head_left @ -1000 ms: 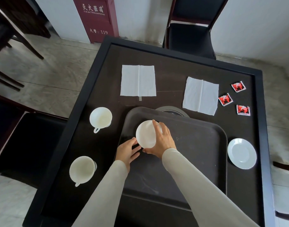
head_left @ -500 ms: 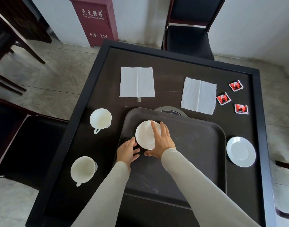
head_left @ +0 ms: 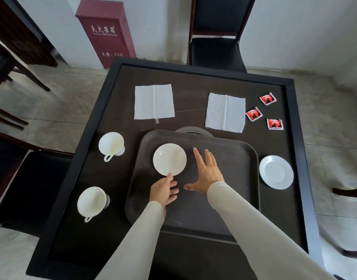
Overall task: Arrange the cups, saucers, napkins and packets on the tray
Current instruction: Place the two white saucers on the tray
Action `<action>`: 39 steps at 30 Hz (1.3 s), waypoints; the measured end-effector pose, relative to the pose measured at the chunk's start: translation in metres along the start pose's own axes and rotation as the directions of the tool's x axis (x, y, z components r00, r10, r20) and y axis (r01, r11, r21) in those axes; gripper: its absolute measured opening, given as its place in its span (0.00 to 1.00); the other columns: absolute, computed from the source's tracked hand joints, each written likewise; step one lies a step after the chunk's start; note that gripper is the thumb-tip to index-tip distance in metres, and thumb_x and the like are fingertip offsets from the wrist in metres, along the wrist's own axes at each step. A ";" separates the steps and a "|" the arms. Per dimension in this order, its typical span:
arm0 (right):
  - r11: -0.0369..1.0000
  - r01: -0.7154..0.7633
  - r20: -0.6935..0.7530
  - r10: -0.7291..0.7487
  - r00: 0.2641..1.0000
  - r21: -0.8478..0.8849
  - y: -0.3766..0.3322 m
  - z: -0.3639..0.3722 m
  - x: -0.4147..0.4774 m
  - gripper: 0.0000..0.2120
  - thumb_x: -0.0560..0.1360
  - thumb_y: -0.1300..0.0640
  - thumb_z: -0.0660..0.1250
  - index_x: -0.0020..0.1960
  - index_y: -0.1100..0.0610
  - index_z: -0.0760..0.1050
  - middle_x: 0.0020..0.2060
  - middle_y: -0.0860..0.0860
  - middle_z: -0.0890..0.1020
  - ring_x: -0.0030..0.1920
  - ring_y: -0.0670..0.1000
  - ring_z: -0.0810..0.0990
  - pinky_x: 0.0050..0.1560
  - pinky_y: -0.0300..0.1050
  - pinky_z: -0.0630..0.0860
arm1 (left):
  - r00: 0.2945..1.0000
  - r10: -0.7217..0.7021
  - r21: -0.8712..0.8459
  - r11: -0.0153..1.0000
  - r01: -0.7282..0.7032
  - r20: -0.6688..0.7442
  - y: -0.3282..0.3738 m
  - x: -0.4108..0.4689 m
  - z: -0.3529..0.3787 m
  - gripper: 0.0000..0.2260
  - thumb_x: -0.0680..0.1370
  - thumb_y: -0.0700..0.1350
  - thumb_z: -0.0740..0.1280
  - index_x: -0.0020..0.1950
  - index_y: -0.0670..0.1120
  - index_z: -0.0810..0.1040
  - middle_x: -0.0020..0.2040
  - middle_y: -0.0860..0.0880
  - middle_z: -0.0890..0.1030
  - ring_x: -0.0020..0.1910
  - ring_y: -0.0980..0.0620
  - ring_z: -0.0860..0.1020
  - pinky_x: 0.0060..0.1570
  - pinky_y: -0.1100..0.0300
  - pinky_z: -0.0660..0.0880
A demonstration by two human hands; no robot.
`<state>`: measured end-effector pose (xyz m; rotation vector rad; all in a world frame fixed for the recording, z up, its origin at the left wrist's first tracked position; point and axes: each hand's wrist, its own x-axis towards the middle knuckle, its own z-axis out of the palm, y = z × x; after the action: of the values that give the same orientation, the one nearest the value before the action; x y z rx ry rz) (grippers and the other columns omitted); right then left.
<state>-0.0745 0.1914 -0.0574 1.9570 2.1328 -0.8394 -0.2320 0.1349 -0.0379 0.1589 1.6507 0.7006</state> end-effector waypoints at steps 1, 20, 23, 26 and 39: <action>1.000 -0.004 -0.007 0.004 1.000 0.001 0.007 -0.003 -0.005 0.66 0.62 0.35 0.80 0.80 0.41 0.34 0.82 0.53 0.42 0.82 0.57 0.41 0.75 0.56 0.62 | 1.000 0.004 0.011 1.000 -0.004 0.012 -0.002 -0.004 0.006 0.17 0.83 0.54 0.64 0.67 0.46 0.78 0.62 0.46 0.83 0.56 0.45 0.83 0.59 0.49 0.80; 0.990 -0.128 -0.094 0.133 0.987 0.054 0.168 -0.056 -0.088 0.62 0.63 0.32 0.76 0.81 0.43 0.38 0.82 0.55 0.50 0.81 0.60 0.51 0.77 0.56 0.57 | 0.982 0.050 0.210 0.974 -0.089 0.182 -0.056 -0.072 0.144 0.16 0.83 0.55 0.64 0.66 0.48 0.78 0.61 0.49 0.84 0.53 0.48 0.84 0.57 0.51 0.81; 0.990 -0.134 -0.093 0.137 0.986 0.044 0.188 -0.065 -0.097 0.61 0.64 0.32 0.76 0.81 0.42 0.38 0.82 0.54 0.49 0.81 0.59 0.51 0.77 0.57 0.58 | 0.977 0.061 0.248 0.962 -0.112 0.204 -0.061 -0.081 0.169 0.17 0.82 0.56 0.64 0.66 0.49 0.79 0.62 0.49 0.83 0.54 0.49 0.84 0.55 0.53 0.82; 0.990 -0.127 -0.101 0.132 0.986 0.055 0.206 -0.074 -0.103 0.60 0.65 0.33 0.77 0.81 0.43 0.40 0.82 0.54 0.49 0.81 0.59 0.50 0.77 0.58 0.60 | 0.976 0.060 0.276 0.954 -0.118 0.211 -0.065 -0.089 0.190 0.18 0.82 0.57 0.64 0.66 0.49 0.78 0.61 0.50 0.83 0.53 0.50 0.84 0.49 0.56 0.82; 0.992 -0.121 -0.095 0.123 0.988 0.022 0.257 -0.087 -0.100 0.61 0.65 0.36 0.79 0.81 0.44 0.40 0.81 0.54 0.49 0.81 0.58 0.51 0.76 0.56 0.63 | 0.984 0.020 0.302 0.951 -0.073 0.177 -0.081 -0.079 0.244 0.20 0.81 0.59 0.64 0.67 0.48 0.76 0.61 0.50 0.80 0.51 0.50 0.82 0.50 0.54 0.82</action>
<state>0.2089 0.1464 -0.0195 2.1523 2.0363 -0.7588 0.0363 0.1179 -0.0229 0.4716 1.5841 0.4465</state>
